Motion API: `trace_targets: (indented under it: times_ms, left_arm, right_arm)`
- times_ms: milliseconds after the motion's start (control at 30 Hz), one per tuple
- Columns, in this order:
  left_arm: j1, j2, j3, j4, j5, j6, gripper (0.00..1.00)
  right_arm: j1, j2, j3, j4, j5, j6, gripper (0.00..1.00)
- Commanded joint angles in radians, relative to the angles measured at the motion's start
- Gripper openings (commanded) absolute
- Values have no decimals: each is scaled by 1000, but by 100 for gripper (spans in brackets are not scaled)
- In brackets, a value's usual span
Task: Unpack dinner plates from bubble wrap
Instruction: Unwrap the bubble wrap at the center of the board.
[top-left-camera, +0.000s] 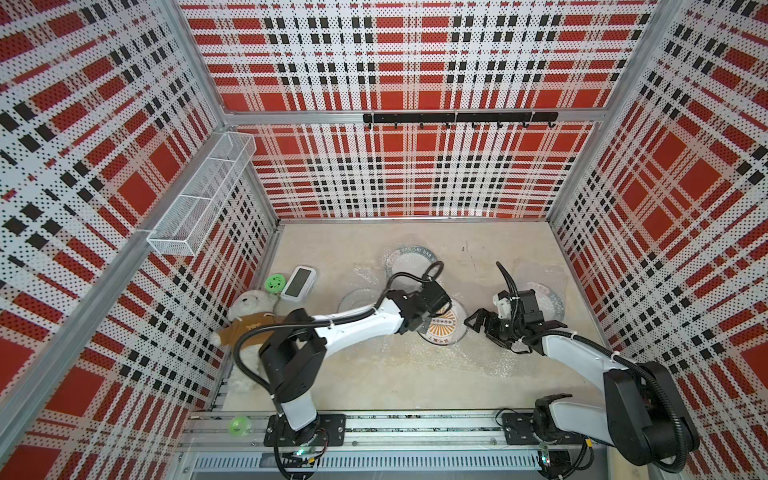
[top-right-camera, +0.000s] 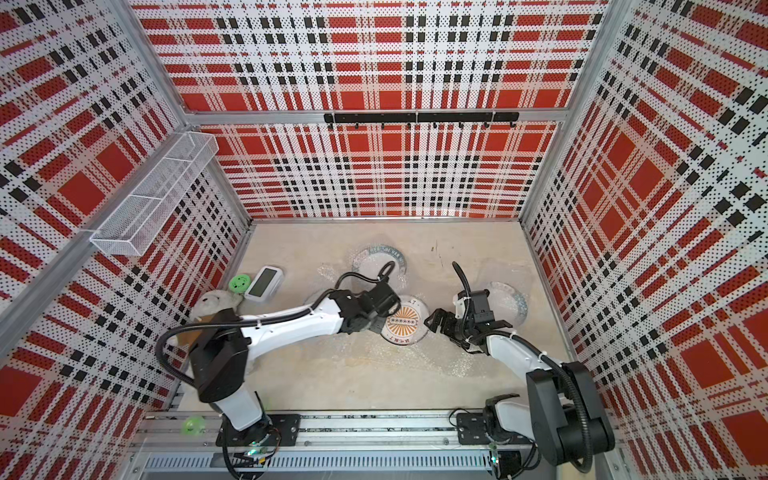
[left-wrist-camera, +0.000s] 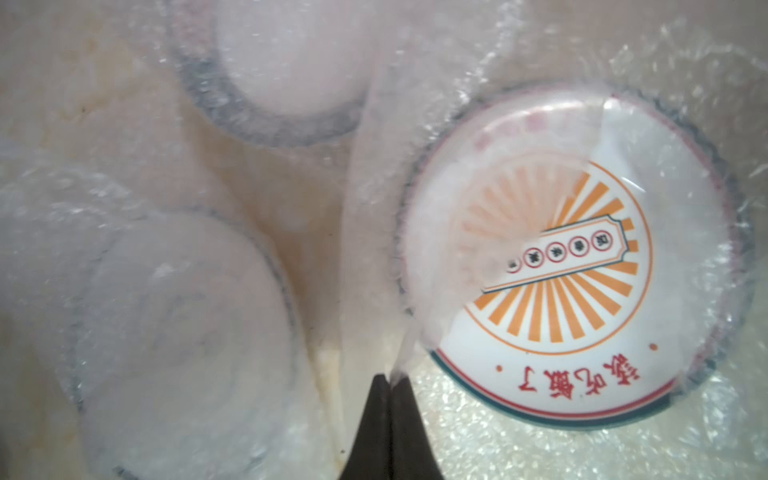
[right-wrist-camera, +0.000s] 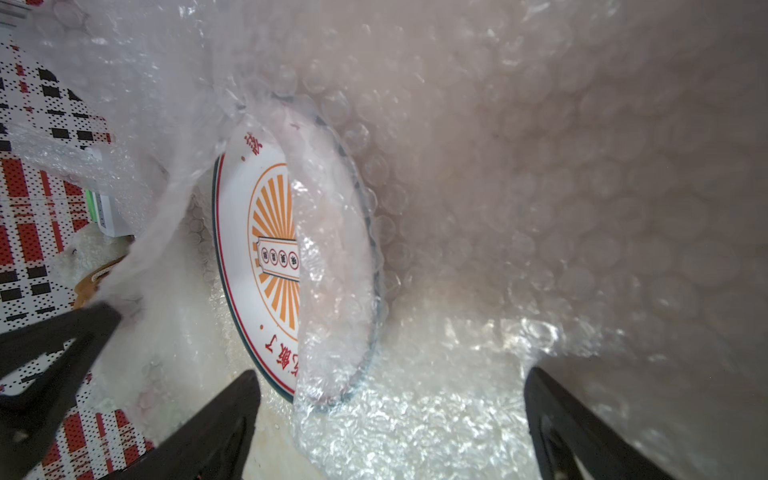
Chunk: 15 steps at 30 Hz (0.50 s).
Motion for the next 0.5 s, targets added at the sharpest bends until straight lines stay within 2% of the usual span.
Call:
trace_targets:
  times_ms: [0,33,233,367,400,467]
  left_arm:
    - [90,-104,-115,63,200,-66,0]
    - [120,-138,-157,85,257,-82,0]
    - [256,-313,-365,187,415,-190,0]
    - [375,-336,-446,245,487,-215,0]
    - [393,-332,-451,247,484,-213,1]
    - [433,-321,-454,259,506,-204,17]
  right_arm:
    - [5,26,2,48,6,13,100]
    - [5,39,5,53,6,14,100]
    - [9,90,7,102,-6,29,100]
    - [15,117,16,114,-14,33,100]
    - [16,119,18,115,-14,33,100]
    - [17,117,19,114,-10,32,100]
